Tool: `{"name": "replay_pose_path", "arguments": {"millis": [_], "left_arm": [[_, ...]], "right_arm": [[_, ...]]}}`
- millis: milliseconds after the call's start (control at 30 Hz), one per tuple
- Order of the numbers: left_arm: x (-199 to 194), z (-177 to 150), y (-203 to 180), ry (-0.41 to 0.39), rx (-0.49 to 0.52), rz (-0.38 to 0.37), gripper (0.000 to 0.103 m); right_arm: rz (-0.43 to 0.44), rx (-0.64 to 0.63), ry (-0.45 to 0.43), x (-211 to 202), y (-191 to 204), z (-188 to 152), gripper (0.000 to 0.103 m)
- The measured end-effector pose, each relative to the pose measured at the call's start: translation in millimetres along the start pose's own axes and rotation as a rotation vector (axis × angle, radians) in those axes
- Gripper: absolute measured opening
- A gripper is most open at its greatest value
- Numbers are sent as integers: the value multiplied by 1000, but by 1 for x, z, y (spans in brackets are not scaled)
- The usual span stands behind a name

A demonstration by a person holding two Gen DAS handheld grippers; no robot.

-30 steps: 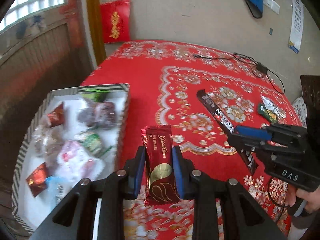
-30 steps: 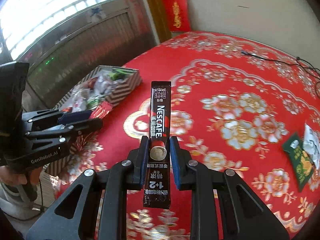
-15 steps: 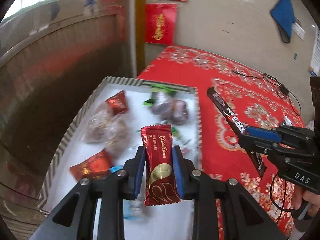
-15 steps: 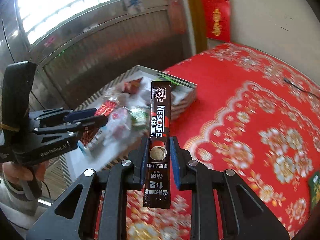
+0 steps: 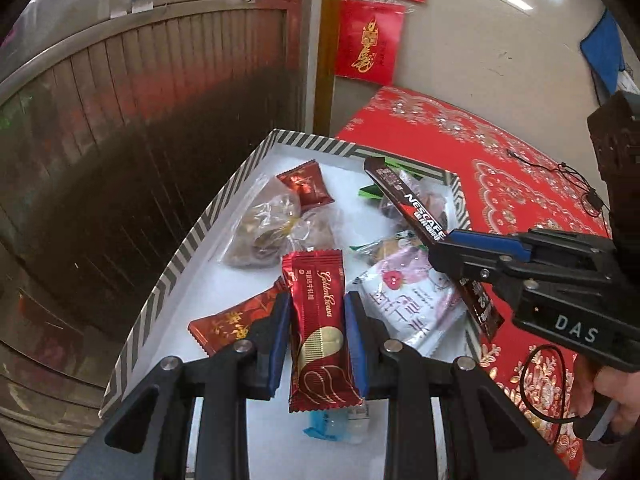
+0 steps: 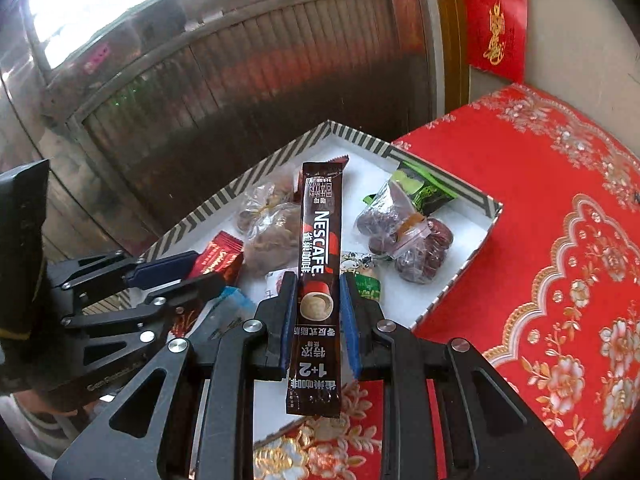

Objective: Organize snacks
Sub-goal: 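Open both tools to drop the chocolate bar and Nescafe stick into the tray, then move both tools back toward the green cracker packet and white packet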

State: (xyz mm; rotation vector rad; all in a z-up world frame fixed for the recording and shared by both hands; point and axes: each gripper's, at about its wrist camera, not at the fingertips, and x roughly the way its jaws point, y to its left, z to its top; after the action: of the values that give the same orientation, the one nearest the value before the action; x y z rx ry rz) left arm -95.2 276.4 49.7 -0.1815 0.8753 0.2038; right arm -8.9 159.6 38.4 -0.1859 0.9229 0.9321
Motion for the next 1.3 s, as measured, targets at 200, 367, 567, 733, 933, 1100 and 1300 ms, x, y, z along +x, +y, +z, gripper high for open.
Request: {"name": "replay_pose_path", "arguments": {"millis": [200,367,567,733,933,1100,1300], "left_arm": [[8,0,1,10,-7,5,30],[13,2,4,18,-36,22,34],[8,2,7,-6,-50,59,64],[1,5,3,-33,-51,59,76],[-4,6,-21,-52,-13,48,85],[-4,10,-45,-53,2,18,91],[-3,12,-83,-55,49,-18,92]], "right_arm": [[0,14,28,17,-1,1,21],[27,15,30,22,5,5,22],[52,61,-28,9,2,7,41],[44,73,-59,-12,-1,3,41],[11,97,-77,-36,-15,-17,41],[-48,121,-96,-61,-32,-36,41],[-108,187,-113,-87,-62,-57,41]]}}
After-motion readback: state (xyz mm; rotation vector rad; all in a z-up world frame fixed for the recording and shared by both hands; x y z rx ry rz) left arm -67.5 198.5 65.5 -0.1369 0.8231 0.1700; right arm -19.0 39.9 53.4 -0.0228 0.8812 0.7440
